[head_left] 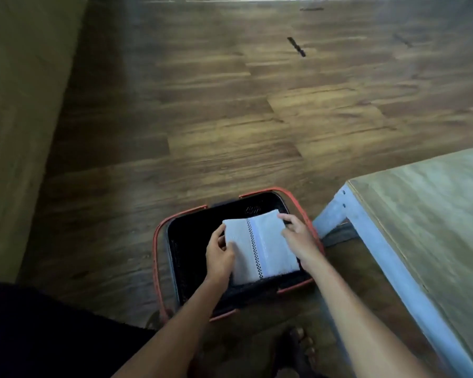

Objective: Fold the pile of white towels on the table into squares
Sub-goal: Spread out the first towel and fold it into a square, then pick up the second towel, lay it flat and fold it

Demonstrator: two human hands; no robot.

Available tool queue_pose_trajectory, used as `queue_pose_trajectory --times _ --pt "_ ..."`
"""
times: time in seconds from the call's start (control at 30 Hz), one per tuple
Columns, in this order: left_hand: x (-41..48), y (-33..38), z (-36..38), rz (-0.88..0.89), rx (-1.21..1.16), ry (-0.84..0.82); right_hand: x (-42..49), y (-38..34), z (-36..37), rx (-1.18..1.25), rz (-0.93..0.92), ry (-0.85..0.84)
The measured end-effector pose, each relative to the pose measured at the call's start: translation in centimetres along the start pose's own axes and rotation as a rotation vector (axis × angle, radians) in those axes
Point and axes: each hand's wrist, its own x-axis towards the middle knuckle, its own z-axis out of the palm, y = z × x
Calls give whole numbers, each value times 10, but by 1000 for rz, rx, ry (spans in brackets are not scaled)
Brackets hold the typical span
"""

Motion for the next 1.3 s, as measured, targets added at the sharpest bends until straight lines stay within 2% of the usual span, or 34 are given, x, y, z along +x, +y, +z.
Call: queue_pose_trajectory --times 0.17,0.37,0.5,0.67,0.73,0.8,0.9,1.0,1.07,1.17,1.3 --pt "60 -67 12 -76 30 86 70 50 39 -39 90 -60" --pt "104 -120 28 -134 87 133 128 100 74 -104 116 -53" --pt "120 -142 26 -101 189 141 138 109 87 -177 106 -68" --pt "127 -151 14 -18 303 50 135 121 97 -240 67 3" --pt "122 -153 9 85 403 29 134 124 100 -376 -16 -2" --pt "114 -151 6 235 538 16 130 124 103 -652 -180 12" --pt "109 -155 8 444 908 -100 126 128 103 -969 -407 -92" --pt "116 -169 8 403 1277 -229 130 144 100 -1236 -320 -292" --pt "120 -172 9 377 1397 -273 133 151 101 -1317 -270 -344" --pt "124 -172 9 349 1449 -347 136 151 101 -1316 -265 -359" --pt "113 -146 5 342 1488 -350 121 133 95 -1264 -230 -343"
